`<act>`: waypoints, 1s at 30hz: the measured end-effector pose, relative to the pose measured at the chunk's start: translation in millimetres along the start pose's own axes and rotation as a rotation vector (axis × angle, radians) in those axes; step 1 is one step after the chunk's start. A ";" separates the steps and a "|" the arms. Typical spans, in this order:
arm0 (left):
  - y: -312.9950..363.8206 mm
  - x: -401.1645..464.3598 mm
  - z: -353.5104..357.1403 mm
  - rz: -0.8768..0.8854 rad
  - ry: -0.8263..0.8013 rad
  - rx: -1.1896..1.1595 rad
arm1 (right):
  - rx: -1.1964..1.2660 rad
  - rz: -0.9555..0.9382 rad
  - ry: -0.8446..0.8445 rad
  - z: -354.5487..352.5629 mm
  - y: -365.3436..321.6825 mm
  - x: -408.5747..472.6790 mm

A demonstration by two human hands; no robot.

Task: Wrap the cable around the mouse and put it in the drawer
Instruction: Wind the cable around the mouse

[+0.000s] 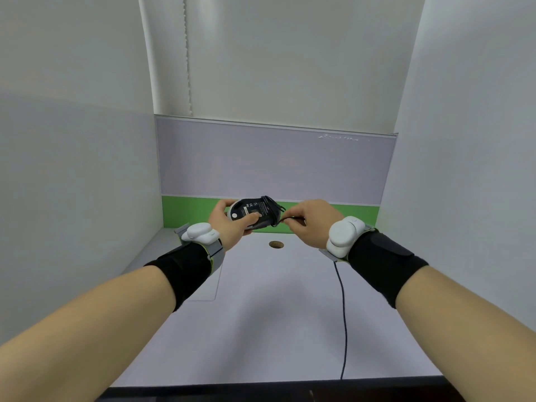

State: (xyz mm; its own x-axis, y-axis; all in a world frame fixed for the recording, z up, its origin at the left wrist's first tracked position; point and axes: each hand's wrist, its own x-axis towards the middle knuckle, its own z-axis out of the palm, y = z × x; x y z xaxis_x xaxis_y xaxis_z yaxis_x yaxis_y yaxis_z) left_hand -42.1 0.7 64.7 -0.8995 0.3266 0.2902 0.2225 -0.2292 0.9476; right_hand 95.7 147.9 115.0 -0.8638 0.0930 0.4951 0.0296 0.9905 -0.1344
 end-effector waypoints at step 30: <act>26.4 -35.9 8.5 -0.384 -0.486 -0.568 | 0.366 0.222 0.020 6.8 -9.7 -25.3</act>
State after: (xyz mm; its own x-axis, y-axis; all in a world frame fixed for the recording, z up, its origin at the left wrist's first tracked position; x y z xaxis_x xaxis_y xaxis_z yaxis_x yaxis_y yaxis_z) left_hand -0.8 -9.3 80.4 -0.5825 0.8054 0.1095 -0.4067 -0.4054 0.8187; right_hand 113.9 135.3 98.0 -0.8463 0.3059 0.4361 0.0305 0.8452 -0.5335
